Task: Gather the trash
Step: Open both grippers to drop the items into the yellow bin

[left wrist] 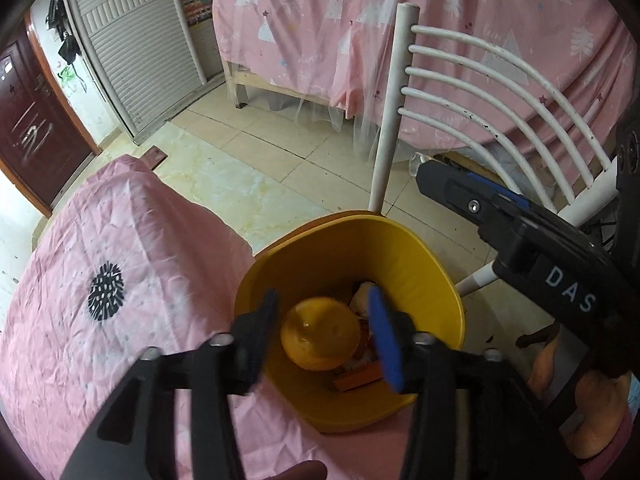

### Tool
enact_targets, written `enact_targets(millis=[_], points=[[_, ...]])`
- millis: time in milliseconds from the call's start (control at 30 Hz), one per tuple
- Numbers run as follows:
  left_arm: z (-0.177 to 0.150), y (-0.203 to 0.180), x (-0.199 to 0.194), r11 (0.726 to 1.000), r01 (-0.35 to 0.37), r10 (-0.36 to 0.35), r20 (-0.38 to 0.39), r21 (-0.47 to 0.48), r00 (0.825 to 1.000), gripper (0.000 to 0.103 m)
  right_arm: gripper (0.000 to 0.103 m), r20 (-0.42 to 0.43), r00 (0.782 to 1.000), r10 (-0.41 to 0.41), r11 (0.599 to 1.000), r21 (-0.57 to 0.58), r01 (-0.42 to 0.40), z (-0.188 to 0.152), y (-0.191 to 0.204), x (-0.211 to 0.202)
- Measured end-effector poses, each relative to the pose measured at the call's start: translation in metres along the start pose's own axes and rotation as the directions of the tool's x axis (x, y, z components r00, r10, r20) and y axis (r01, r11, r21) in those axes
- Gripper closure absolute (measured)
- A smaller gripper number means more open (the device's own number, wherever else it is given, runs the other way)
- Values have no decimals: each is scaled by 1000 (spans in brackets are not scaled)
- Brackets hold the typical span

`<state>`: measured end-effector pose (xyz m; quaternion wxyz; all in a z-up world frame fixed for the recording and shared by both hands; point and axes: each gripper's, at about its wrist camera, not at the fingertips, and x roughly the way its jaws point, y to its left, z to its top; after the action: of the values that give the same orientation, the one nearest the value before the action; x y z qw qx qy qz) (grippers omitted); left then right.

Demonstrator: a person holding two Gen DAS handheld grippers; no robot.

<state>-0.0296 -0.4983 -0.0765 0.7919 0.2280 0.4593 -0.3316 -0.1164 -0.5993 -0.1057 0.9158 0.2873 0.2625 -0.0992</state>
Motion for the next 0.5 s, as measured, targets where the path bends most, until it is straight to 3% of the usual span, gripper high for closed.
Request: enact_targets(millis=[33, 100, 333, 400, 433, 500], points=[[1, -1, 1, 1000, 0, 0, -3, 3, 1000, 36, 48, -1, 1000, 0, 1000, 0, 0, 0, 0, 0], [1, -1, 1, 1000, -5, 5, 5, 1, 1000, 31, 48, 0, 1000, -1, 1000, 2, 1, 0, -2, 1], [-1, 0, -1, 1000, -28, 28, 13, 0, 1000, 31, 47, -8, 1000, 3, 1000, -1, -3, -1, -1, 2], [-3, 1, -2, 999, -42, 42, 20, 5, 999, 31, 42, -12, 1000, 4, 1000, -2, -4, -3, 0, 2], [-4, 1, -3, 999, -43, 43, 21, 6, 999, 31, 33, -14, 1000, 5, 1000, -2, -5, -3, 0, 4], [-6, 3, -5, 999, -44, 44, 24, 6, 999, 31, 31, -12, 1000, 8, 1000, -2, -8, -3, 2, 3]])
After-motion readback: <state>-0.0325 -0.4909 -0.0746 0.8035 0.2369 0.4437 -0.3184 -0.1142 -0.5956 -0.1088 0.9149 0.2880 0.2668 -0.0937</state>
